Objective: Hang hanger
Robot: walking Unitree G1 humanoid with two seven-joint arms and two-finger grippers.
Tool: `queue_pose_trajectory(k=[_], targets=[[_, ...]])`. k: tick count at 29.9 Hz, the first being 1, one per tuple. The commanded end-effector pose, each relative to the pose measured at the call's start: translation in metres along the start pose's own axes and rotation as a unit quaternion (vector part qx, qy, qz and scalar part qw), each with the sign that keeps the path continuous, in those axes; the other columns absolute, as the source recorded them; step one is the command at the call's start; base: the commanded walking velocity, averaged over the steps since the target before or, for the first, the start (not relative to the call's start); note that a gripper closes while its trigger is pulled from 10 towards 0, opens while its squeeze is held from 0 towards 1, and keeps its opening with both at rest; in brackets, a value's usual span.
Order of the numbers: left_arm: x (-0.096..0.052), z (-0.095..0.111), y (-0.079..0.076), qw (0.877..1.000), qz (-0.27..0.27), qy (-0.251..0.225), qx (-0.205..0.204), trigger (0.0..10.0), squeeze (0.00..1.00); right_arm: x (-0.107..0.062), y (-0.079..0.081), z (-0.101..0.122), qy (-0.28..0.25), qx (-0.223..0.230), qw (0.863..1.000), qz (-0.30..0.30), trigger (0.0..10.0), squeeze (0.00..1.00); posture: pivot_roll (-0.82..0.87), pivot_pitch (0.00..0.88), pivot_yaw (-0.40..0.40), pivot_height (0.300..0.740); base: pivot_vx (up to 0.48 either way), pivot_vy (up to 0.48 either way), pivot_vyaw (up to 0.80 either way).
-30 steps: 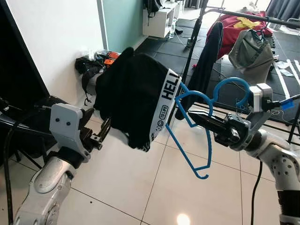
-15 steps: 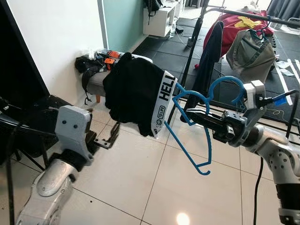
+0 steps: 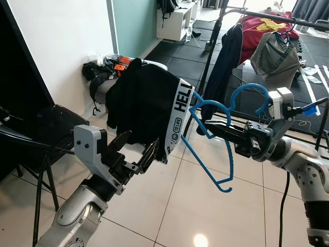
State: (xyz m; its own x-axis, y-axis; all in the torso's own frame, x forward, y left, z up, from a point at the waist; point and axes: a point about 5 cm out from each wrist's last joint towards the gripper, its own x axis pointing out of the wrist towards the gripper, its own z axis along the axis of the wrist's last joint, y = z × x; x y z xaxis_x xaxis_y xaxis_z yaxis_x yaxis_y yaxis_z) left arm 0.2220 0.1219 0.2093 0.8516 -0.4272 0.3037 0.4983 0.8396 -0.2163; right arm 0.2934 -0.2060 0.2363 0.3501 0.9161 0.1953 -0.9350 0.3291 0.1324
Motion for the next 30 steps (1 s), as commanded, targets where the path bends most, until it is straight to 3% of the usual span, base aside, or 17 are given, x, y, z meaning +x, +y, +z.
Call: queue_pose_trajectory(k=[1,9,18,27,30], targets=[[0.001,0.006,0.0,1.0,-0.001,-0.027,-0.015,10.0,1.0,0.004,0.007,0.004,-0.002,0.001,0.999,0.034,10.0,0.0,-0.06,0.109,-0.025,0.74,0.0,0.0,0.0],[0.013,0.023,0.001,0.993,0.001,-0.107,-0.05,10.0,1.0,0.006,0.019,-0.004,0.013,0.024,0.997,0.077,10.0,0.0,-0.07,0.103,-0.024,0.74,0.0,0.0,0.0],[0.018,0.029,0.001,0.99,-0.004,-0.131,-0.06,10.0,0.97,0.006,0.023,-0.005,0.016,0.032,0.995,0.089,10.0,0.0,-0.07,0.106,-0.024,0.74,0.0,0.0,0.0],[0.017,0.038,0.006,0.983,0.003,-0.164,-0.083,10.0,0.95,0.006,0.01,-0.012,0.029,0.009,0.999,0.03,10.0,0.0,-0.06,0.112,-0.026,0.74,0.0,0.0,0.0],[0.017,0.041,0.007,0.981,0.005,-0.173,-0.087,10.0,0.95,0.007,-0.001,-0.019,0.051,-0.004,0.999,-0.017,10.0,0.0,-0.06,0.112,-0.026,0.74,0.0,0.0,0.0]])
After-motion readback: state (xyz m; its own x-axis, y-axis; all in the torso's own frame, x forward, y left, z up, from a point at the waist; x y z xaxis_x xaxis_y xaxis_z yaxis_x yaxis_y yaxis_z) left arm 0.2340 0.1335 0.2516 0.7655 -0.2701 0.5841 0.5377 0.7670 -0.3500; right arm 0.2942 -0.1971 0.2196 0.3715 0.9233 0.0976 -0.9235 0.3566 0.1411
